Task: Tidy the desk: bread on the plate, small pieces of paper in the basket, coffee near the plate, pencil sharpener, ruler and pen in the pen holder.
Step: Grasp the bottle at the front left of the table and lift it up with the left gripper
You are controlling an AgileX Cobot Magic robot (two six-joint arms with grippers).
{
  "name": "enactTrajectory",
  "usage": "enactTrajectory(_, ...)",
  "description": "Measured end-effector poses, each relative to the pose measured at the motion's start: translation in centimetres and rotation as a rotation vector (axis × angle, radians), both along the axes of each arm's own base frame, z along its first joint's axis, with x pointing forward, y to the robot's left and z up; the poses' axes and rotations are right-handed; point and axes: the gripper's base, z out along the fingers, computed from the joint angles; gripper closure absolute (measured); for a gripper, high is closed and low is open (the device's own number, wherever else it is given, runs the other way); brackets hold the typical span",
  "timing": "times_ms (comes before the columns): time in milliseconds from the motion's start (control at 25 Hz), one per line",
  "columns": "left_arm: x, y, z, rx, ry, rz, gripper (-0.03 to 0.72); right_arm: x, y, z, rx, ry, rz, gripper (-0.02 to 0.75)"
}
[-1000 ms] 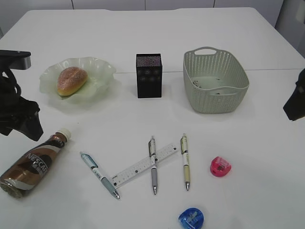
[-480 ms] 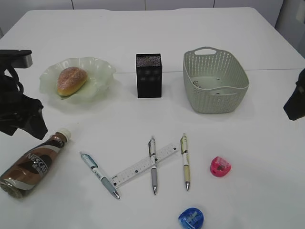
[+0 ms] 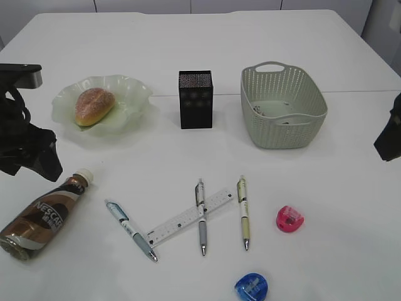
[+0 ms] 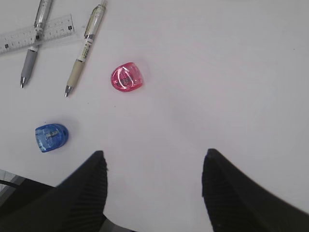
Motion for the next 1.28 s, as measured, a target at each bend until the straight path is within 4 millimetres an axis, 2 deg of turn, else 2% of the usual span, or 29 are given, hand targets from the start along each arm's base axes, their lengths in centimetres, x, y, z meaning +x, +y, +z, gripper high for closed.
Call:
enactTrajectory(320, 0.2, 0.0, 0.0, -0.003, -0.025, 0.004, 0.090, 0.0, 0.0, 0.0, 0.000, 0.002, 0.000, 0.251)
enactTrajectory(480, 0.8, -0.1, -0.6, 0.002, 0.008, 0.001, 0.089, 0.0, 0.0, 0.0, 0.000, 0.002, 0.000, 0.251)
enactTrajectory(800, 4.7, -2.3, -1.1, 0.057, 0.116, -0.083, 0.095, 0.0, 0.0, 0.0, 0.000, 0.002, 0.000, 0.251)
enactTrajectory(1000, 6.1, -2.6, -2.5, 0.090, 0.220, -0.102, 0.097, 0.0, 0.0, 0.0, 0.000, 0.002, 0.000, 0.251)
enactTrajectory(1280, 6.6, -2.5, -5.2, 0.136, 0.307, -0.116, 0.099, 0.0, -0.2, 0.0, -0.026, -0.002, 0.002, 0.250)
